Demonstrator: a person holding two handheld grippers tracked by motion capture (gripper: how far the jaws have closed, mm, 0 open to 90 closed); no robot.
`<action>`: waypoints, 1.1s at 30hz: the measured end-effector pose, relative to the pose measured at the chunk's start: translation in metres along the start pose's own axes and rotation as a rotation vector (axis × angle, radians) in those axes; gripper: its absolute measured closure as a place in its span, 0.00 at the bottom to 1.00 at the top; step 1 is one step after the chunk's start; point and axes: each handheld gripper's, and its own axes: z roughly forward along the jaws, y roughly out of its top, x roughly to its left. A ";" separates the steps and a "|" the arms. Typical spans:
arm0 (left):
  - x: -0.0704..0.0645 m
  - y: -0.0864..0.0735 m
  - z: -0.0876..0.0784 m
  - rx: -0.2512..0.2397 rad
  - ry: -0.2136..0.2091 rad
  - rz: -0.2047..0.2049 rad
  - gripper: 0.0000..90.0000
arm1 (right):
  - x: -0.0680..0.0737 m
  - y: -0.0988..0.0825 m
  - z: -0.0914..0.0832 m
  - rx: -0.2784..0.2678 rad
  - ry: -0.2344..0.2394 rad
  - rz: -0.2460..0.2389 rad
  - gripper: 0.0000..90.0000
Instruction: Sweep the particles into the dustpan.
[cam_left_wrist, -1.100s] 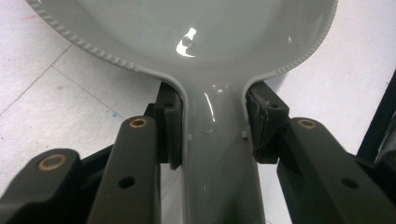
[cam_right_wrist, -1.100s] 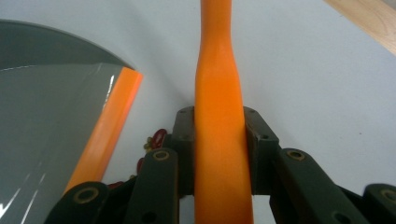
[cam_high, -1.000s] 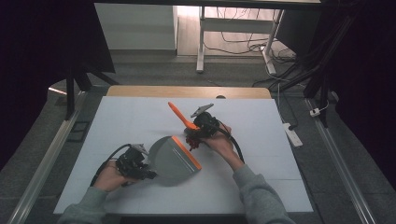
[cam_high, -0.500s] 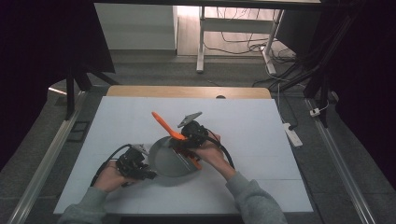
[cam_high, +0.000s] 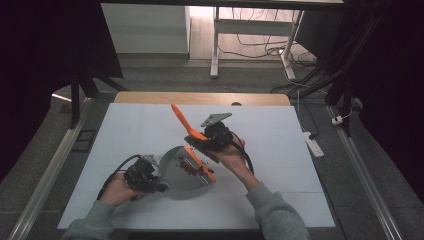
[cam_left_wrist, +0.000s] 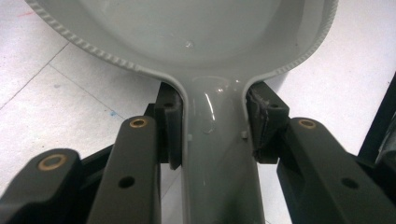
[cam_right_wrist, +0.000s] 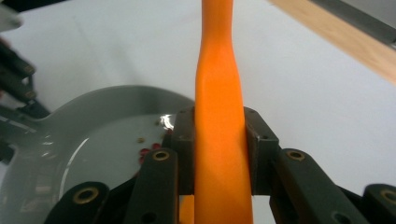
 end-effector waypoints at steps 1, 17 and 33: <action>0.000 0.000 0.000 0.001 0.001 0.001 0.69 | -0.004 -0.001 -0.002 -0.003 -0.010 0.009 0.78; 0.000 -0.002 -0.001 0.000 0.004 -0.005 0.69 | -0.030 -0.014 0.018 0.061 -0.060 0.049 0.78; 0.002 -0.005 -0.002 -0.001 0.001 -0.016 0.69 | -0.027 0.005 0.063 0.171 -0.101 -0.030 0.78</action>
